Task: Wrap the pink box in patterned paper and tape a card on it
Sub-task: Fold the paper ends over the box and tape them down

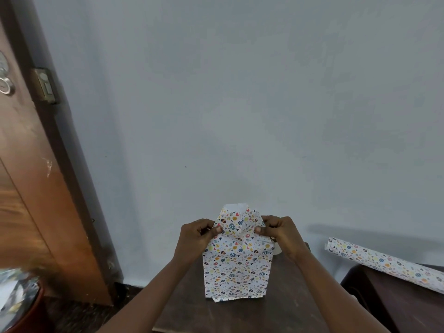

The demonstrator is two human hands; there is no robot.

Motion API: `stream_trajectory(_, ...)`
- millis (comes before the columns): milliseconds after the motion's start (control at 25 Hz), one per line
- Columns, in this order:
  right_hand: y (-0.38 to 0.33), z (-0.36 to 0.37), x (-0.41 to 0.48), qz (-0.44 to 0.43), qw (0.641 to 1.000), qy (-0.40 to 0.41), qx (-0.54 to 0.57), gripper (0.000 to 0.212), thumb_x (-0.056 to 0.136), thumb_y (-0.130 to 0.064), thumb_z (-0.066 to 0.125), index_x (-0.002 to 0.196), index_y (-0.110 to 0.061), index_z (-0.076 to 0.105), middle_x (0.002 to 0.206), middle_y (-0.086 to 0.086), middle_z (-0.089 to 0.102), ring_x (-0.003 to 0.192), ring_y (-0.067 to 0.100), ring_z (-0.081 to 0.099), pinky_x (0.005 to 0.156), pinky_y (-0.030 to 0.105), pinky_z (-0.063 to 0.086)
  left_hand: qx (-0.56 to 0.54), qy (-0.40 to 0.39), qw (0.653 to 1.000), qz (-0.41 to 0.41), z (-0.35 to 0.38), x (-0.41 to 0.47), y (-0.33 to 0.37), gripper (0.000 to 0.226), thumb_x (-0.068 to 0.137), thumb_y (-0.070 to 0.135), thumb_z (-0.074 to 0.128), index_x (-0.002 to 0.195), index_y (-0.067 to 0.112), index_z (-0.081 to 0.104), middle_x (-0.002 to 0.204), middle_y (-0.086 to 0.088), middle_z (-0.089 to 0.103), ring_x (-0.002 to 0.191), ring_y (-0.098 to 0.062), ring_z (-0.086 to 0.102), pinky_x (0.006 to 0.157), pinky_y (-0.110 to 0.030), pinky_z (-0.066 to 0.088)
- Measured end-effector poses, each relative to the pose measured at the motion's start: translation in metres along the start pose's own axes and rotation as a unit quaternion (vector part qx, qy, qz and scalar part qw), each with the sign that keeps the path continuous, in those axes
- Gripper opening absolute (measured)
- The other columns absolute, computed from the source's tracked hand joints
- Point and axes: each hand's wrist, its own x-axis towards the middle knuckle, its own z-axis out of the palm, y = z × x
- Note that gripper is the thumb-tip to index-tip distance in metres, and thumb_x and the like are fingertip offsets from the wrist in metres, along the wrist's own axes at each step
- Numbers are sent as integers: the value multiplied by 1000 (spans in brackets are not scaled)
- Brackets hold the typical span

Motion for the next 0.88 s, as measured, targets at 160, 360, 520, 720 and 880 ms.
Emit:
stream_trajectory(160, -5, 3, 5, 3, 1000, -17, 26, 35, 76, 17, 61, 97, -11, 67, 90, 4, 75, 83, 21, 71, 69, 29, 56, 33, -52, 998, -6, -3, 3, -2, 9, 81, 46, 59, 89, 42, 58, 77, 18, 68, 68, -4, 63, 62, -24, 48)
stream_trajectory(360, -15, 9, 7, 22, 996, -63, 56, 25, 76, 7, 68, 100, -1, 69, 93, 15, 73, 84, 28, 71, 69, 33, 58, 20, -126, 990, -67, 2, 13, 4, 50, 56, 65, 67, 100, 44, 55, 97, 21, 68, 87, 2, 66, 77, -24, 54)
stream_trajectory(520, -13, 15, 11, 27, 998, 8, 53, 16, 70, 4, 74, 85, 9, 71, 88, 25, 71, 82, 39, 69, 77, 50, 56, -71, -85, 986, -125, 4, 24, 8, 57, 67, 49, 76, 64, -5, 58, 68, -25, 61, 63, -26, 59, 61, -35, 41)
stream_trajectory(720, -24, 10, 18, 62, 995, -46, 61, 14, 75, 4, 71, 88, 1, 73, 87, 19, 73, 77, 30, 71, 68, 37, 59, -99, -99, 983, -119, 3, 31, 13, 23, 77, 26, 74, 81, 2, 72, 82, -13, 73, 76, -29, 70, 70, -34, 53)
stream_trajectory(880, -19, 7, 26, 41, 998, -37, 25, 27, 61, -21, 84, 81, -5, 76, 88, 29, 69, 76, 37, 59, 73, 42, 43, -124, -108, 981, -105, -2, 39, 22, 15, 78, 7, 72, 93, 8, 75, 83, -8, 75, 77, -23, 71, 69, -31, 57)
